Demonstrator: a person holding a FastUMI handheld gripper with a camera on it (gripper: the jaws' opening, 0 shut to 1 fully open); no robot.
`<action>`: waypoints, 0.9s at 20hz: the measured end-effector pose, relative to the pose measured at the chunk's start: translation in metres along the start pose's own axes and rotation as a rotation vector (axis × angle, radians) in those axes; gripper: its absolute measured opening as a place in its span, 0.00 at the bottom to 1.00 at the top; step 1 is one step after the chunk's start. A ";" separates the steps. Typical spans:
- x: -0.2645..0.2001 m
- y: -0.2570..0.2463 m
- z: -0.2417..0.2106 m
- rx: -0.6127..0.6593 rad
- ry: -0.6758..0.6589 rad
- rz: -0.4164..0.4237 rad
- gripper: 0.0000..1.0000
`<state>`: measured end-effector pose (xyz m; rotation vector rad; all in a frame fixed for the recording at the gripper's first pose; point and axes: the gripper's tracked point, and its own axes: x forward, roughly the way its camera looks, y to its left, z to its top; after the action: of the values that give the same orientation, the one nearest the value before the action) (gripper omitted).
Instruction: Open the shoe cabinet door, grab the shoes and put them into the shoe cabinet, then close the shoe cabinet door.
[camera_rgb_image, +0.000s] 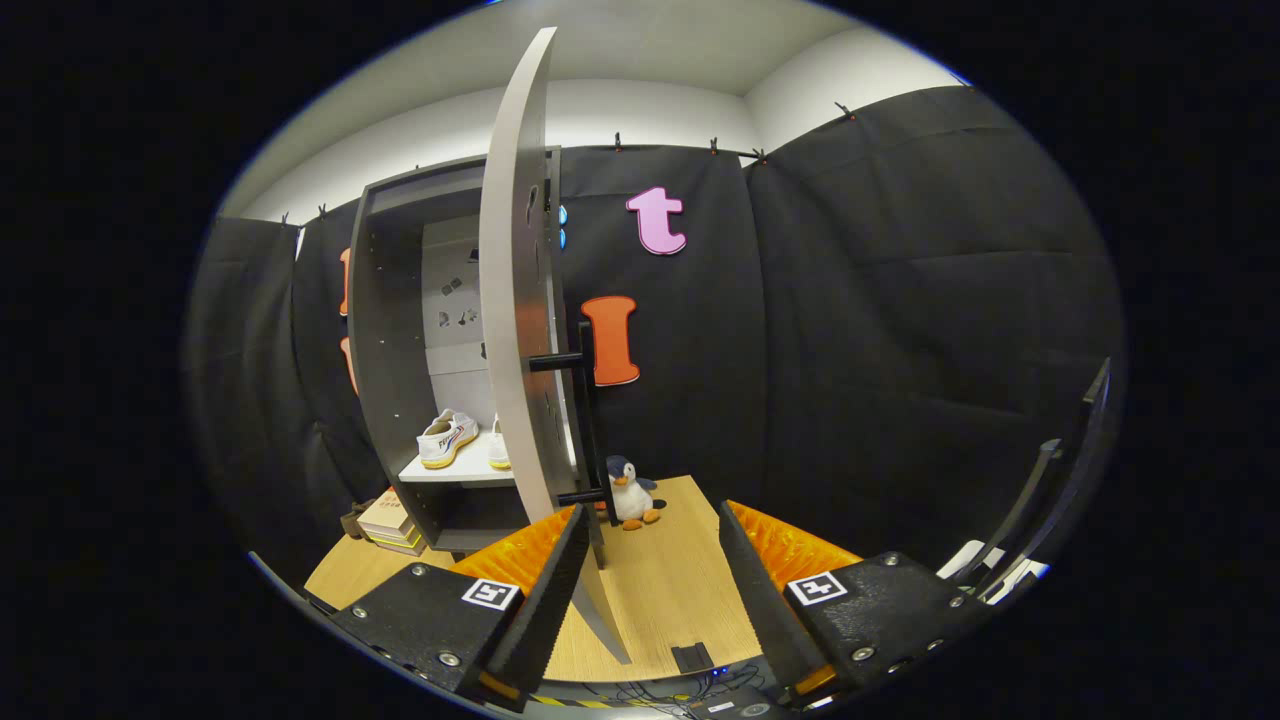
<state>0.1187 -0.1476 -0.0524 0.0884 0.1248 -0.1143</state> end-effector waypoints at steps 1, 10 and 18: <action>0.008 0.000 -0.004 -0.012 0.006 0.006 0.83; 0.016 0.030 -0.007 0.013 0.019 0.105 0.80; 0.014 0.130 -0.016 0.014 0.023 0.254 0.79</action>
<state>0.1459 -0.0188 -0.0594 0.1188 0.1351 0.1394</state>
